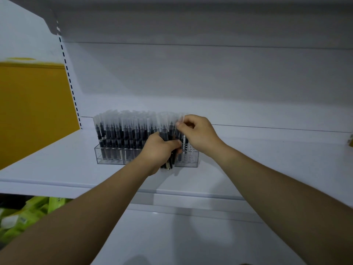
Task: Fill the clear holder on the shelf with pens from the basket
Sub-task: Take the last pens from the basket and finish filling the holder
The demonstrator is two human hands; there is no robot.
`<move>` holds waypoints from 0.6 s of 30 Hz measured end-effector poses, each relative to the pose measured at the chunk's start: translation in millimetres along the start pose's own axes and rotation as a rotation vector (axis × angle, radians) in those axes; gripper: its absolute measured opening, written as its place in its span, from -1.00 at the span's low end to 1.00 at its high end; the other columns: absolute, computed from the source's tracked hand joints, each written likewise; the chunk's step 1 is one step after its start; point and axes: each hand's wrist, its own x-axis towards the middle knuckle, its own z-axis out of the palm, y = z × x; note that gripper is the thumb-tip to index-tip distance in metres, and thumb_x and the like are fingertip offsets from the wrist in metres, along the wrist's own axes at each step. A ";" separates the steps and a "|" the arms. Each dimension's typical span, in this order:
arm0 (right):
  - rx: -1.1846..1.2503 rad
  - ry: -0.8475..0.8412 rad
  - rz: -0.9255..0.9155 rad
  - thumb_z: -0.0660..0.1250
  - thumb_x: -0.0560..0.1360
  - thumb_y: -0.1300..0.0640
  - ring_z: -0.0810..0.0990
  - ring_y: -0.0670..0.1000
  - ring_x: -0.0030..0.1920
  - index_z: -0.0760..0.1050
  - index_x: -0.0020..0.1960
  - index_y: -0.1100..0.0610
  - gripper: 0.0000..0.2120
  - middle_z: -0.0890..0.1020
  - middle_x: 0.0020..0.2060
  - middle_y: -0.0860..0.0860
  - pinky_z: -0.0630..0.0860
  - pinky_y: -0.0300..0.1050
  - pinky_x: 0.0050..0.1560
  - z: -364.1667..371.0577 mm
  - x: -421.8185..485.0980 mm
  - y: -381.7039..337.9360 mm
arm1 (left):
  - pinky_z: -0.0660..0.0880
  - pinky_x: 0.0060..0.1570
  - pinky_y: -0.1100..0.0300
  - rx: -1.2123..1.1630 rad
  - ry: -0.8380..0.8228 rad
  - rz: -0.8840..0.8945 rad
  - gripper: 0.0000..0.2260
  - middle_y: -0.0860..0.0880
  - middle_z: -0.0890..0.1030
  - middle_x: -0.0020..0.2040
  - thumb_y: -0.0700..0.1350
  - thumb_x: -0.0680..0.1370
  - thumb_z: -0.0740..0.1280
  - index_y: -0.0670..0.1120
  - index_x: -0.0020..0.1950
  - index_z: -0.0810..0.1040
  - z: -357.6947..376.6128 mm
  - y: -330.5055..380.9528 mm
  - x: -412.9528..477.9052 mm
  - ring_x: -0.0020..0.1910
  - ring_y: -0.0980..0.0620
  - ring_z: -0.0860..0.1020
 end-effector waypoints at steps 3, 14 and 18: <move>0.015 0.035 0.037 0.27 0.57 0.04 0.48 0.06 -0.30 0.42 -0.27 0.14 -0.72 0.50 -0.35 0.03 0.50 -0.03 -0.18 -0.1 2.1 -0.2 | 0.54 -0.26 0.01 -0.026 0.025 -0.021 -0.87 -0.11 0.61 -0.37 -0.21 0.56 0.34 -0.29 -0.07 0.58 0.7 0.4 0.8 -0.33 -0.08 0.50; 0.036 0.245 0.028 0.14 0.64 0.08 0.50 0.04 -0.20 0.43 0.01 0.12 -0.85 0.50 -0.22 -0.02 0.54 0.07 -0.06 -10.4 14.4 10.2 | 0.64 -0.24 0.12 -0.085 0.058 -0.098 -0.42 -0.08 0.68 -0.29 -0.27 0.55 0.34 -0.43 0.45 0.15 -11.0 -9.5 4.5 -0.33 0.05 0.67; -0.010 0.218 0.016 0.14 0.63 0.10 0.46 -0.01 -0.19 0.45 0.07 0.14 -0.84 0.50 -0.21 -0.04 0.42 -0.13 -0.14 -2.9 16.5 15.1 | 0.63 -0.10 0.06 -0.064 0.062 -0.074 -0.59 -0.15 0.67 -0.13 -0.24 0.56 0.34 -0.34 0.37 0.35 -9.5 -8.1 1.4 -0.18 0.01 0.68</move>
